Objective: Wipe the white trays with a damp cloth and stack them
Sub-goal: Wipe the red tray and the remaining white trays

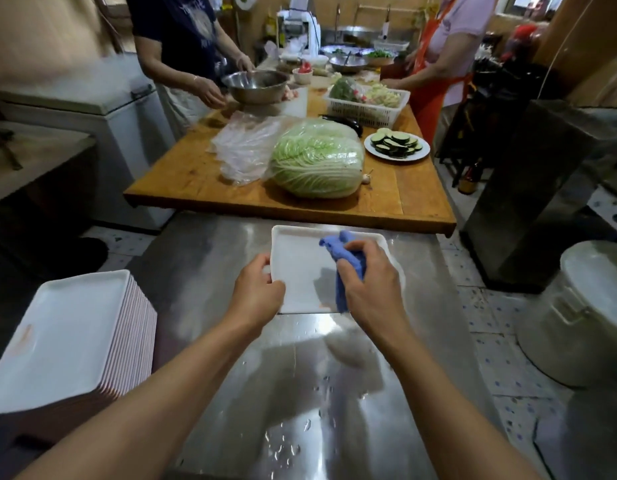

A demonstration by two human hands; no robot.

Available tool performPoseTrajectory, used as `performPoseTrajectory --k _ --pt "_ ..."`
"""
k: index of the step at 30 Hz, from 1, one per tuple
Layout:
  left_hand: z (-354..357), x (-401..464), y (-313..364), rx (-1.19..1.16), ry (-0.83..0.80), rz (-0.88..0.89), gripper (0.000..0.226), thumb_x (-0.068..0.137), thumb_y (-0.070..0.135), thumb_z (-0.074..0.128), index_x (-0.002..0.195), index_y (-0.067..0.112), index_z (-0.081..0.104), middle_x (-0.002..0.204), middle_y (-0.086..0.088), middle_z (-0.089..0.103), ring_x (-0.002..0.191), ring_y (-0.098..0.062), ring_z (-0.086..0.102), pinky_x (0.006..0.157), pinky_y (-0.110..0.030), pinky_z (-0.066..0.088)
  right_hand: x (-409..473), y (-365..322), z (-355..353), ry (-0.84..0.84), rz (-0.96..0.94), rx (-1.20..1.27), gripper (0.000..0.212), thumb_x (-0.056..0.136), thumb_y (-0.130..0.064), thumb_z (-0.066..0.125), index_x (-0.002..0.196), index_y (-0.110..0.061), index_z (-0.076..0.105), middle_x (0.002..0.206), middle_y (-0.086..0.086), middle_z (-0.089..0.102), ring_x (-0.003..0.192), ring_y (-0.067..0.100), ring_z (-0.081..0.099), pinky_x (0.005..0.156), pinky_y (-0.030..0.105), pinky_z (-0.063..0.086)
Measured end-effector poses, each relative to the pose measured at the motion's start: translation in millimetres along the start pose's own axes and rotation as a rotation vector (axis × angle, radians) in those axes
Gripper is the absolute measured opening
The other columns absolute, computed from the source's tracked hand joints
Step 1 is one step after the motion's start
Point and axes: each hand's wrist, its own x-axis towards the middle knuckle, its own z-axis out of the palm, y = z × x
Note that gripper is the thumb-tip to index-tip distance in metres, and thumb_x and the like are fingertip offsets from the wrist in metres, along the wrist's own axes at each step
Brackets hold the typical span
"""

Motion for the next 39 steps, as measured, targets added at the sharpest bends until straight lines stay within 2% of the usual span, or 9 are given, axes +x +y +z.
performPoseTrajectory --k 2,5,7,10,13,19,23,33,39 --pt "-10 -6 0 -0.067 -0.016 -0.006 0.037 0.089 0.002 0.053 0.113 0.03 0.045 0.106 -0.003 0.063 0.09 -0.021 0.066 0.054 -0.026 0.054 -1 -11 18 -0.135 -0.035 -0.086 0.026 0.093 -0.023 0.053 0.119 -0.021 0.054 0.128 0.002 0.049 0.114 0.015 0.047 0.099 0.034 0.041" --pt "-26 -14 2 -0.1 -0.02 0.007 0.041 0.087 0.0 0.055 0.114 0.028 0.046 0.098 -0.004 0.066 0.08 -0.018 0.067 0.05 -0.022 0.05 -11 -16 37 -0.211 -0.14 -0.438 0.035 0.093 -0.029 0.052 0.128 -0.028 0.052 0.153 -0.001 0.02 0.138 0.023 0.014 0.113 0.039 0.014" --pt "-36 -19 4 -0.09 -0.025 0.016 0.042 0.087 0.002 0.056 0.114 0.031 0.043 0.1 -0.004 0.064 0.083 -0.02 0.067 0.051 -0.024 0.053 -18 -21 40 -0.171 -0.237 -0.431 0.035 0.091 -0.019 0.057 0.126 -0.022 0.057 0.152 0.001 0.025 0.136 0.024 0.02 0.111 0.034 0.021" --pt "-46 -26 7 -0.116 -0.028 0.023 0.043 0.086 -0.004 0.052 0.117 0.025 0.047 0.096 -0.01 0.065 0.083 -0.034 0.066 0.064 -0.041 0.056 -27 -34 47 -0.302 -0.28 -0.322 0.038 0.089 -0.003 0.057 0.126 -0.014 0.059 0.143 0.002 0.04 0.129 0.019 0.035 0.103 0.018 0.03" --pt "-53 -36 10 -0.148 -0.04 0.058 0.045 0.086 -0.008 0.049 0.123 0.018 0.052 0.095 -0.015 0.067 0.082 -0.034 0.066 0.064 -0.04 0.053 -31 -51 55 -0.383 -0.318 -0.298 0.044 0.088 0.0 0.058 0.129 -0.014 0.055 0.141 0.0 0.042 0.127 0.017 0.036 0.102 0.016 0.029" --pt "-68 -46 22 -0.13 -0.027 0.088 0.04 0.083 -0.006 0.052 0.114 0.019 0.051 0.09 -0.013 0.065 0.071 -0.021 0.06 0.05 -0.025 0.043 -16 -89 58 -0.235 -0.453 -0.289 0.038 0.086 -0.002 0.046 0.122 -0.002 0.059 0.132 0.012 0.054 0.115 0.033 0.046 0.098 0.028 0.033" --pt "-80 -48 28 -0.134 -0.007 0.106 0.042 0.079 -0.007 0.05 0.11 0.022 0.05 0.091 -0.013 0.067 0.074 -0.024 0.062 0.05 -0.026 0.043 -16 -97 56 -0.15 -0.531 -0.476 0.038 0.083 -0.015 0.045 0.117 -0.01 0.062 0.129 0.006 0.057 0.104 0.032 0.051 0.087 0.04 0.041" --pt "-98 -54 29 -0.301 -0.019 0.07 0.047 0.076 -0.015 0.045 0.11 0.016 0.05 0.077 -0.007 0.067 0.06 -0.014 0.061 0.039 -0.018 0.041 5 -50 6 0.04 -0.274 -0.715 0.039 0.09 -0.017 0.051 0.129 -0.019 0.052 0.139 0.0 0.042 0.116 0.027 0.036 0.093 0.035 0.028" --pt "-102 -52 25 -0.393 0.006 0.038 0.046 0.077 -0.016 0.046 0.109 0.016 0.053 0.086 -0.009 0.067 0.071 -0.022 0.063 0.05 -0.031 0.052 9 -41 -10 0.012 -0.309 -0.781 0.037 0.084 -0.018 0.044 0.116 -0.018 0.061 0.13 -0.001 0.053 0.104 0.029 0.036 0.079 0.032 0.022"
